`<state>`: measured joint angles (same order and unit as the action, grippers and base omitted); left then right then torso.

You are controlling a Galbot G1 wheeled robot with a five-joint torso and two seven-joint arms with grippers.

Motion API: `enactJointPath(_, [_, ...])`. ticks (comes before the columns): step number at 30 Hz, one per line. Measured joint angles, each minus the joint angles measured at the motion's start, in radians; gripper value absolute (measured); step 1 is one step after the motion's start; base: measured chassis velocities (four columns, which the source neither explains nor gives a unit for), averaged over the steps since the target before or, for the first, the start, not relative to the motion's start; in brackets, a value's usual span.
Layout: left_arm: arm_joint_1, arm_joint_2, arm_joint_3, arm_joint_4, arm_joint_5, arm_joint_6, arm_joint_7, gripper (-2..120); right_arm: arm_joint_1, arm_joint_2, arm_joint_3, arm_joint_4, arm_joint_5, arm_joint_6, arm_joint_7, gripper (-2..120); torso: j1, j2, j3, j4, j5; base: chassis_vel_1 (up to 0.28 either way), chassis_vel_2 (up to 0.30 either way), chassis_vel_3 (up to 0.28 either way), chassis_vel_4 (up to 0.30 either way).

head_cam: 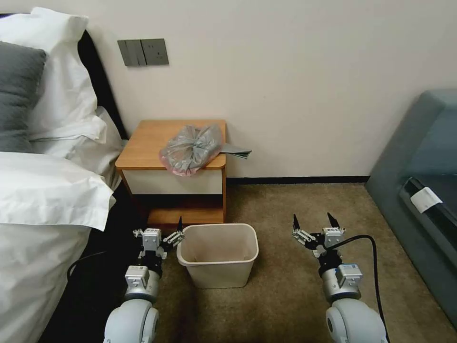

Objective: Pick up the garbage bag from the table and place it over the trash can.

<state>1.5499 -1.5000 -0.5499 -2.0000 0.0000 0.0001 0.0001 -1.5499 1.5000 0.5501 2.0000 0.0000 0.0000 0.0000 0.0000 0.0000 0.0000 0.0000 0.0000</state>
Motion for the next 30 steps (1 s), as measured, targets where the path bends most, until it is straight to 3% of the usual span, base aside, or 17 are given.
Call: enactJointPath(30, [0.000,0.000,0.000,0.000,0.000,0.000,0.000,100,0.000,0.000,0.000,0.000,0.000,0.000,0.000,100,0.000,0.000,0.000,0.0000,0.0000,0.000,0.000,0.000,0.000])
